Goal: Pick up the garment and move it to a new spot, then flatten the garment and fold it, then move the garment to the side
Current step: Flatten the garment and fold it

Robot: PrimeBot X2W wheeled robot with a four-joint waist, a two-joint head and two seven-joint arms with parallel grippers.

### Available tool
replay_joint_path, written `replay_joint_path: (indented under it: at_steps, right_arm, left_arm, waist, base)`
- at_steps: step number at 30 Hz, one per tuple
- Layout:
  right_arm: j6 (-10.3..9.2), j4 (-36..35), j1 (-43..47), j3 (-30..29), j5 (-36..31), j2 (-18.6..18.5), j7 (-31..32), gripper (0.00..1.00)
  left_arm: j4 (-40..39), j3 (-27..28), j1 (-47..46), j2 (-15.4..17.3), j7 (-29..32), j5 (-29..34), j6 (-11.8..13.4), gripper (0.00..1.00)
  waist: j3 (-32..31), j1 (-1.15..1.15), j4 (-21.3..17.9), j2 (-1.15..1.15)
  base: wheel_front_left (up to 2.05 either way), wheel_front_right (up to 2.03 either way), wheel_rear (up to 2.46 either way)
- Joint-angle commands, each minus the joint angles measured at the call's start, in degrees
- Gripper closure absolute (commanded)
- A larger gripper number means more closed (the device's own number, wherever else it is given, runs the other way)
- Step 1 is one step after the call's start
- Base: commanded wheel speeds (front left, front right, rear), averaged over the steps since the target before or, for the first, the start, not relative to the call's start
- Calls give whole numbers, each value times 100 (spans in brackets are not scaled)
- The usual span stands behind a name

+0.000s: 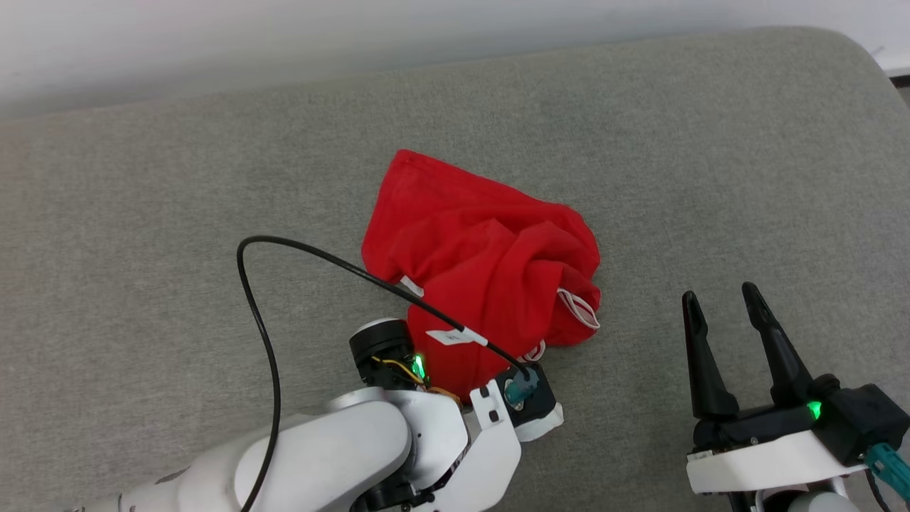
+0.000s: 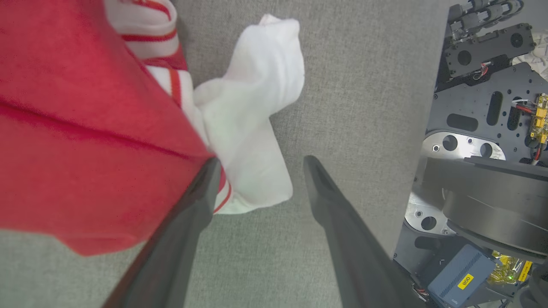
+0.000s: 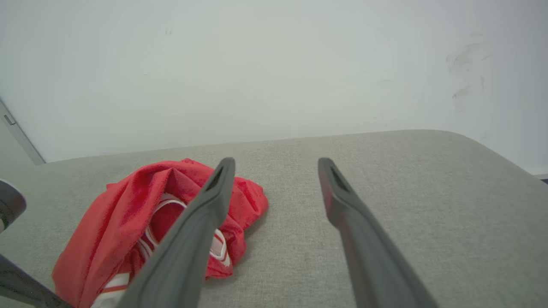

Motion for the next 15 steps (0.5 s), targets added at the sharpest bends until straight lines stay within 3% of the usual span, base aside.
replay_joint_path:
  at_steps: [1, 11, 12, 13, 15]
  right_arm:
    - [-2, -5, -102, 5, 38, 12, -9, 0]
    - [-2, 31, -328, -1, 73, 12, -9, 0]
    - [-2, 36, -325, -10, 75, 11, -9, 0]
    - [-3, 44, -316, -16, 77, 11, -9, 0]
    - [-2, 51, -269, -29, 68, 11, -9, 0]
  left_arm:
    - [-13, 7, 76, 7, 67, 7, 6, 0]
    - [-208, -41, 381, 169, 938, 86, 4, 0]
    - [-214, -43, 401, 192, 966, 61, 4, 71]
    - [-249, -49, 426, 205, 1008, 47, 3, 100]
    - [-309, -44, 385, 221, 924, 20, 0, 100]
  waist:
    - [218, -1, -157, 0]
    - [508, -1, -319, 0]
    - [504, -1, -318, 0]
    - [487, -1, -316, 0]
    - [434, -1, -296, 0]
  base:
    - [0, 0, 0]
    - [0, 0, 0]
    - [0, 0, 0]
    - [0, 0, 0]
    - [0, 0, 0]
